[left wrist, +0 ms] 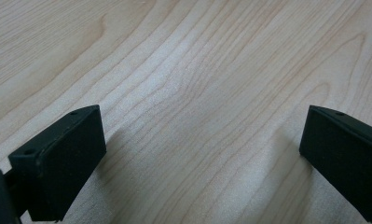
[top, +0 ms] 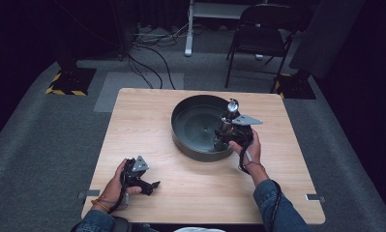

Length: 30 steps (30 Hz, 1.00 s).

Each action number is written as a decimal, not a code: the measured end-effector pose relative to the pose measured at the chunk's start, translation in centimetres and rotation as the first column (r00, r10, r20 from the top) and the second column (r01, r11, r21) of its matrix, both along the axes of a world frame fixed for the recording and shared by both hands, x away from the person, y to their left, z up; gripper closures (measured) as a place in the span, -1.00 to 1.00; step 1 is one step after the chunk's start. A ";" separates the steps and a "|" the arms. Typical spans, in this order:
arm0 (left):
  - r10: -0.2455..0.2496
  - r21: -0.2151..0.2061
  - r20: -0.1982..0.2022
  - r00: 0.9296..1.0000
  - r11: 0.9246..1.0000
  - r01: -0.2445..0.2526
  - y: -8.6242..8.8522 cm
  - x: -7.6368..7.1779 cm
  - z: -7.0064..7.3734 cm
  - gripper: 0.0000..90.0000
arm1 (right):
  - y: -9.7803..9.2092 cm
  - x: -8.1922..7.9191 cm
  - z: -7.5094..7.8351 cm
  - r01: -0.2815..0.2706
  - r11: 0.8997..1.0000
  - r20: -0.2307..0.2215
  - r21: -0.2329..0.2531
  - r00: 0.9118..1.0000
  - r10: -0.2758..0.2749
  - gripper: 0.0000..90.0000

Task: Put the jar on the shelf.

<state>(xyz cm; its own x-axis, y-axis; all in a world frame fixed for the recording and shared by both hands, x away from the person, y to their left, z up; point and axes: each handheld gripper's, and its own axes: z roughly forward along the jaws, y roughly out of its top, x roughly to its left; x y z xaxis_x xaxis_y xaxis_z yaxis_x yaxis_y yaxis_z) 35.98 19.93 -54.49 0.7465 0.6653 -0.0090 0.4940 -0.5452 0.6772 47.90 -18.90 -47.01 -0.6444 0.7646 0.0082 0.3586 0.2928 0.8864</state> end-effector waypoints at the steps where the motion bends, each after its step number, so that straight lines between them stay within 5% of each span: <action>1: 0.000 0.000 0.000 1.000 1.000 0.000 0.0 0.0 0.0 -1.00 | 0.0 -0.1 0.0 0.000 1.000 0.002 0.001 1.000 0.000 -0.24; 15: 0.000 0.000 0.000 1.000 1.000 0.000 0.0 0.0 0.0 -1.00 | 0.0 0.0 0.5 -0.005 1.000 0.000 -0.026 1.000 0.005 -0.31; 30: 0.000 0.000 0.000 1.000 1.000 0.000 0.0 0.0 0.0 -1.00 | 0.5 0.1 0.4 -0.005 0.998 -0.013 -0.063 1.000 0.005 -0.74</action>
